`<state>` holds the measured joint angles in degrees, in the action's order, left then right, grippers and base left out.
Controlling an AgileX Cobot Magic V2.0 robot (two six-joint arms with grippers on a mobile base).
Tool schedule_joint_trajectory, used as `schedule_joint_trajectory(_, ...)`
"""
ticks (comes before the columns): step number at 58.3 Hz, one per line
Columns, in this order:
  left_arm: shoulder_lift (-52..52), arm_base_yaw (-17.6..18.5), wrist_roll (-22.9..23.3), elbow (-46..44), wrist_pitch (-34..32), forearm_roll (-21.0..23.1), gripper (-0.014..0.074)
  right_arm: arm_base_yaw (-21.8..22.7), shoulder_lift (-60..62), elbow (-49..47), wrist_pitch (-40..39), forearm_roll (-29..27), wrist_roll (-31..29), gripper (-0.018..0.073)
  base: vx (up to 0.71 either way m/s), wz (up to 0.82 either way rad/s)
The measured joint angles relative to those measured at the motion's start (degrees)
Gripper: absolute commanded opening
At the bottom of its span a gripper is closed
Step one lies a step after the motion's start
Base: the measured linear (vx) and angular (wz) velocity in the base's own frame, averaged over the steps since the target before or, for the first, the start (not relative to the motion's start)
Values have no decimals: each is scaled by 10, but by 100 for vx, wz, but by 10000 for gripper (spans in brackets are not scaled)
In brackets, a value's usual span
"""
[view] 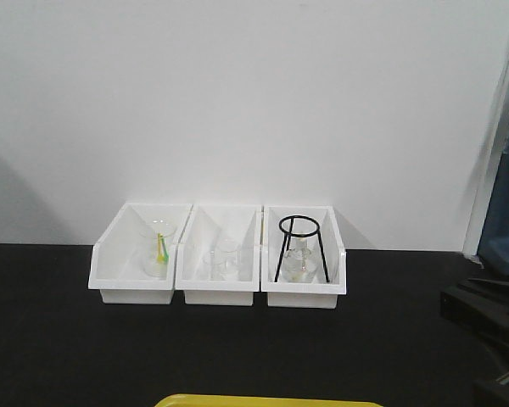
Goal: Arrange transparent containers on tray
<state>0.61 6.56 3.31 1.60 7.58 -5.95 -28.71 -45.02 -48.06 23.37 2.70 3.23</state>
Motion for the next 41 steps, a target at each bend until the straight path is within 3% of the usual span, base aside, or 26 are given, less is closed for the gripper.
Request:
schedule_joint_trajectory(19,0,0,0,0,0,0,9,12,17,8,-1,-1,-4,-3,0,0)
schedule_joint_trajectory(28,0,0,0,0,0,0,9,103,107,86,-34,-8,-11,-3,0,0)
schedule_joint_trajectory(41,0,0,0,0,0,0,9,241,305,271,-41,42,-6,-3,0,0)
